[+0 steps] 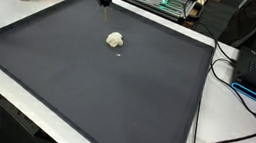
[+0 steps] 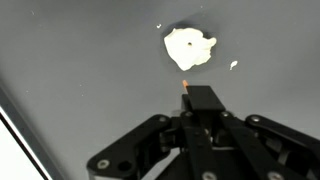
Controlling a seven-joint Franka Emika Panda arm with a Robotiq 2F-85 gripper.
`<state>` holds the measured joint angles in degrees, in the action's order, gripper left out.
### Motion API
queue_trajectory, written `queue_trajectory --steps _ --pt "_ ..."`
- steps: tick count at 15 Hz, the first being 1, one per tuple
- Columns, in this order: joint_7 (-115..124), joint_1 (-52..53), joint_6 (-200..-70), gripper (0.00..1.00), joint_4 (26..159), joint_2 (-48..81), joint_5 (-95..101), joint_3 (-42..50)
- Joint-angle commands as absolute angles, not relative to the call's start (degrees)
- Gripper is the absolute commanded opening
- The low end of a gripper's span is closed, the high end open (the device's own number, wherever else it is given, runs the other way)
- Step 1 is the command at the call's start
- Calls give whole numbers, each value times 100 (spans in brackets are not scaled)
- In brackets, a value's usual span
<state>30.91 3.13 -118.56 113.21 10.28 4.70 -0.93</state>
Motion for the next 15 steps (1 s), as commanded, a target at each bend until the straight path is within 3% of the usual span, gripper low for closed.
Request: queue_trajectory --steps 1,8,15 --pt "4388 527 -11794 3 10905 1579 1005 103" --pt "6468 931 -11322 3 10458 2239 2137 379" --pt "6558 1055 -9946 3 9847 2789 2351 326"
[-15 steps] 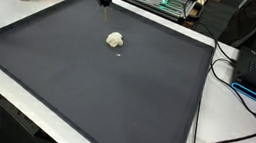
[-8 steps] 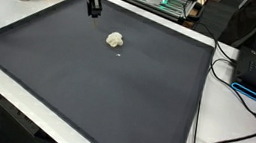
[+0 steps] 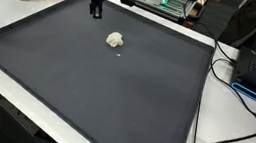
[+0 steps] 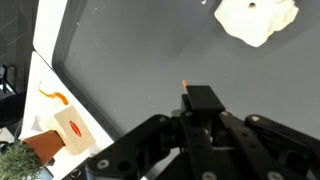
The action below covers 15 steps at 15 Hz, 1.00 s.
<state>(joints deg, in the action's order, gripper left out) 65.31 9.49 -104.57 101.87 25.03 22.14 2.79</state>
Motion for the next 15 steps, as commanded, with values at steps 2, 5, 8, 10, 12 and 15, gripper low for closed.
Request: queue_trajectory --steps 2,5,8,10,12,15 --pt "6492 1076 -9649 3 9689 2935 2356 315" --pt "6386 1095 -9346 3 9480 3135 2330 295" --pt "6246 1128 -9180 3 9327 3326 2329 283" --pt "6157 1162 -9120 3 9251 3436 2347 285" --pt "6067 1201 -9032 3 9182 3537 2363 290" --pt "5950 1268 -8895 3 9083 3681 2408 304"
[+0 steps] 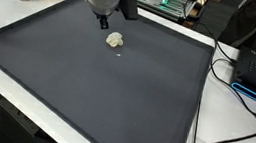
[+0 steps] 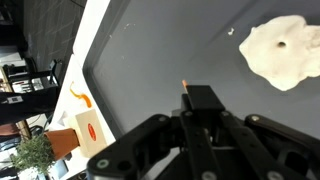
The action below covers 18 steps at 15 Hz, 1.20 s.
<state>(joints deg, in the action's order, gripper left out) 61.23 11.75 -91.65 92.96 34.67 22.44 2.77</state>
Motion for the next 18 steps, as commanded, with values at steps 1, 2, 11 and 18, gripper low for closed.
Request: queue_trajectory --steps 1,2,11,18 --pt "5909 1291 -8850 3 9061 3725 2438 306" --pt "5870 1312 -8792 3 9034 3769 2467 305" --pt "5510 1528 -8589 3 8842 4137 2792 300" --pt "5268 1669 -8577 3 8822 4276 3154 311"
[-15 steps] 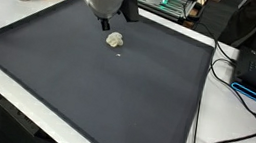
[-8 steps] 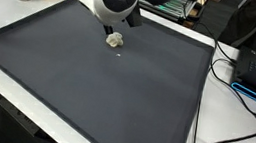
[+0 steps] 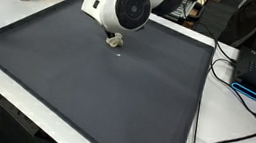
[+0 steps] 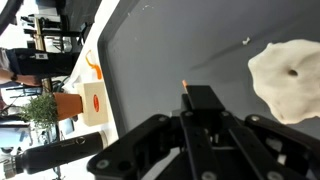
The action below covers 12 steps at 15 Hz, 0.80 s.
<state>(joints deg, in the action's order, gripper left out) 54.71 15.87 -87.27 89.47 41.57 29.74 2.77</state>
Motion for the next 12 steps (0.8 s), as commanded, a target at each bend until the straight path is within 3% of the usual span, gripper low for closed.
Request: queue_trajectory --steps 1,12 --pt "5217 1670 -8589 3 8827 4270 3163 300" --pt "4551 1686 -8749 3 8971 4033 3245 260"
